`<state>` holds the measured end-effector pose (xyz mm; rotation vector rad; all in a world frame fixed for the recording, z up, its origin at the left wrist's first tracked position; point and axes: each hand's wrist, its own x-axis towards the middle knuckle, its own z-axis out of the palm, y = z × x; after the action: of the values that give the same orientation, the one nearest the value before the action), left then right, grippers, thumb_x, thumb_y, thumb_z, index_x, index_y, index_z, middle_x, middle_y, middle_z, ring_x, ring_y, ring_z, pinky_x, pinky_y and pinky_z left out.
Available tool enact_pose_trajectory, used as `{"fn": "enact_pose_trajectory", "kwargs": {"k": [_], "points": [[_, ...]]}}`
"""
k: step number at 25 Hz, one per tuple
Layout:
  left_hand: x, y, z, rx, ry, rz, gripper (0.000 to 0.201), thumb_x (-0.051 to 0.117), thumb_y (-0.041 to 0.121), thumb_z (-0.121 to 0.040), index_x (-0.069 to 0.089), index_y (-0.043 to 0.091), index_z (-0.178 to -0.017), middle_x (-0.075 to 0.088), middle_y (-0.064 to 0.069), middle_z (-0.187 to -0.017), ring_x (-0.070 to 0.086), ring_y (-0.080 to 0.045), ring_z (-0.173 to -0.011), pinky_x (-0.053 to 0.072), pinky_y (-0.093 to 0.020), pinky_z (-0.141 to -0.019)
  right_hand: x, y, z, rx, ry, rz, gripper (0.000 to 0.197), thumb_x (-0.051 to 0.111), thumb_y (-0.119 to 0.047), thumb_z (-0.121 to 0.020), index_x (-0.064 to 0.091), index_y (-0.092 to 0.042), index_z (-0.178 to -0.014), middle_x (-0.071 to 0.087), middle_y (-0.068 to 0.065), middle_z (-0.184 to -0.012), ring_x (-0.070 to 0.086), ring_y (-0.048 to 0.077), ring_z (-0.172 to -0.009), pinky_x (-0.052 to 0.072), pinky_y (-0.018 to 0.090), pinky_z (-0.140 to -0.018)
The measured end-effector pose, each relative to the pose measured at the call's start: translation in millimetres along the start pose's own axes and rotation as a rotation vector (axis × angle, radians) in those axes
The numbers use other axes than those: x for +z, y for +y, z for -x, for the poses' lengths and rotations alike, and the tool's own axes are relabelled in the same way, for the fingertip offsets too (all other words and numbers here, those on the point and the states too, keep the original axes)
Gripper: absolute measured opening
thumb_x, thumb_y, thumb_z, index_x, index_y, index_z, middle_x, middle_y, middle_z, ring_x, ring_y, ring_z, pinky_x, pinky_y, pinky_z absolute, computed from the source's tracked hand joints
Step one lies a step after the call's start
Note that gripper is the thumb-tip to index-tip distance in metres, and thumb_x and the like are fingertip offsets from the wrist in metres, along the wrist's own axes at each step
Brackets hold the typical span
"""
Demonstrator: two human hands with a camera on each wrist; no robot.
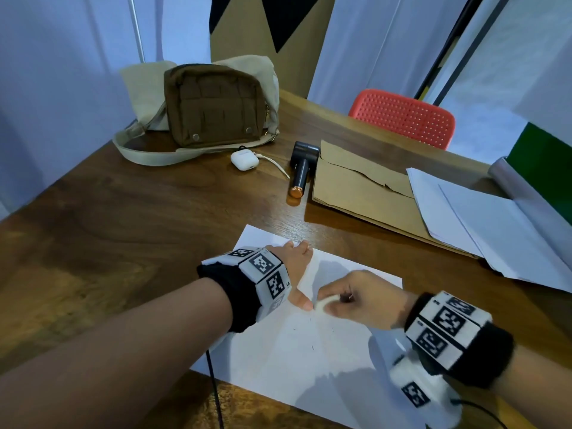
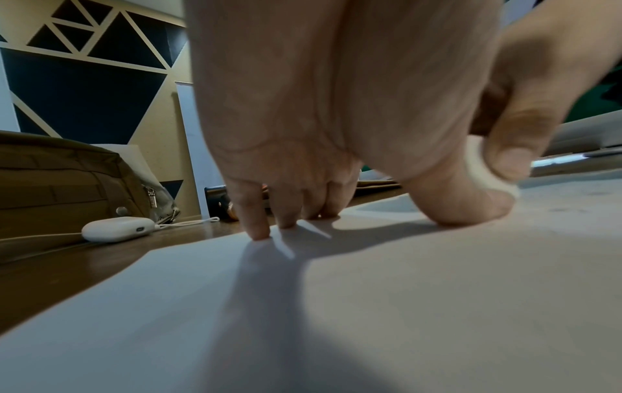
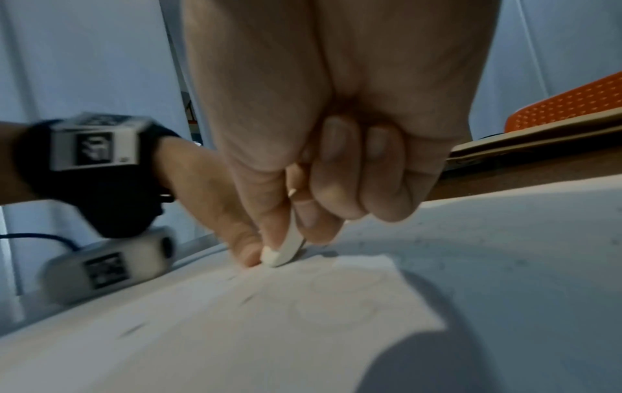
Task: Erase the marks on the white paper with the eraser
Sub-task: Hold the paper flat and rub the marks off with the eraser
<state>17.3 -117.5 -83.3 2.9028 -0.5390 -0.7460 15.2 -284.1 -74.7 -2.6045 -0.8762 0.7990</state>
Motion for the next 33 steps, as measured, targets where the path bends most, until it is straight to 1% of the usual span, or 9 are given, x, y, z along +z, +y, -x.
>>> {"fn": "enact_pose_trajectory", "kwargs": {"k": [3, 6, 12, 15, 19, 24, 27, 30, 33], "points": [[0, 1, 1, 0.006, 0.012, 0.006, 0.095, 0.062, 0.049, -0.083, 0.007, 0.009, -0.151, 0.010, -0.005, -0.158, 0.012, -0.021, -0.146, 0.027, -0.043, -0.114, -17, 9, -22, 0.115, 0.140, 0.047, 0.026, 0.053, -0.024, -0.091, 0.066, -0.022, -0.113, 0.068, -0.002, -0.090, 0.061, 0.008, -0.081, 0.046, 0.019, -0.075], [1, 0, 2, 0.003, 0.031, 0.004, 0.093, 0.062, 0.048, -0.083, 0.010, 0.010, -0.150, 0.014, -0.005, -0.157, 0.015, -0.022, -0.145, 0.028, -0.043, -0.113, -19, 12, -38, 0.176, 0.279, 0.094, 0.021, 0.050, -0.023, -0.092, 0.068, -0.024, -0.103, 0.059, 0.002, -0.075, 0.053, 0.016, -0.074, 0.037, 0.021, -0.068], [1, -1, -3, 0.011, 0.001, 0.008, 0.097, 0.064, 0.048, -0.082, 0.005, 0.014, -0.151, 0.007, -0.003, -0.158, 0.007, -0.023, -0.147, 0.025, -0.043, -0.114, -2, 5, 3, 0.004, -0.025, -0.102, 0.021, 0.059, -0.015, -0.086, 0.073, -0.024, -0.099, 0.054, -0.012, -0.053, 0.043, 0.000, -0.049, 0.035, 0.009, -0.057], [1, -2, -2, 0.034, -0.005, -0.002, 0.093, 0.062, 0.049, -0.083, 0.005, 0.018, -0.151, 0.007, -0.003, -0.158, 0.008, -0.026, -0.146, 0.025, -0.045, -0.113, -18, 18, -16, 0.088, 0.106, -0.023, 0.022, 0.058, -0.021, -0.088, 0.070, -0.022, -0.106, 0.063, -0.017, -0.059, 0.050, -0.003, -0.052, 0.040, 0.014, -0.062], [-2, -2, 0, 0.050, -0.004, -0.026, 0.089, 0.059, 0.051, -0.084, 0.009, 0.020, -0.151, 0.011, -0.001, -0.157, 0.014, -0.026, -0.144, 0.028, -0.046, -0.112, -18, 22, -35, 0.172, 0.311, 0.010, 0.024, 0.055, -0.021, -0.089, 0.069, -0.021, -0.108, 0.065, 0.001, -0.073, 0.055, 0.010, -0.063, 0.044, 0.022, -0.066], [-1, 0, 0, 0.042, -0.016, -0.088, 0.095, 0.060, 0.057, -0.081, 0.008, 0.020, -0.151, 0.009, -0.001, -0.158, 0.016, -0.027, -0.144, 0.030, -0.046, -0.111, -3, 8, -8, 0.013, 0.071, -0.106, 0.020, 0.060, -0.014, -0.086, 0.074, -0.020, -0.098, 0.056, -0.013, -0.058, 0.047, 0.001, -0.052, 0.040, 0.010, -0.061], [-1, 0, 0, 0.055, -0.016, -0.076, 0.096, 0.060, 0.058, -0.080, 0.006, 0.020, -0.151, 0.008, 0.000, -0.159, 0.015, -0.028, -0.144, 0.029, -0.046, -0.112, -22, 19, -28, 0.128, 0.195, -0.045, 0.023, 0.059, -0.022, -0.088, 0.070, -0.016, -0.107, 0.063, -0.009, -0.071, 0.056, 0.005, -0.066, 0.045, 0.016, -0.065], [-1, -1, -1, 0.046, -0.023, -0.075, 0.097, 0.059, 0.057, -0.081, 0.003, 0.021, -0.151, 0.003, 0.001, -0.159, 0.012, -0.027, -0.146, 0.029, -0.046, -0.112, -22, 11, -35, 0.129, 0.298, 0.035, 0.021, 0.054, -0.021, -0.091, 0.070, -0.028, -0.079, 0.056, -0.006, -0.063, 0.052, 0.008, -0.063, 0.035, 0.018, -0.056], [-1, 0, -2, 0.029, -0.037, -0.098, 0.098, 0.059, 0.057, -0.081, 0.002, 0.021, -0.151, -0.001, 0.001, -0.160, 0.008, -0.028, -0.146, 0.028, -0.046, -0.111, -4, 1, -12, 0.010, 0.142, 0.002, 0.039, 0.055, -0.015, -0.088, 0.063, -0.043, -0.061, 0.050, -0.017, -0.041, 0.048, 0.000, -0.047, 0.032, 0.009, -0.051]]}}
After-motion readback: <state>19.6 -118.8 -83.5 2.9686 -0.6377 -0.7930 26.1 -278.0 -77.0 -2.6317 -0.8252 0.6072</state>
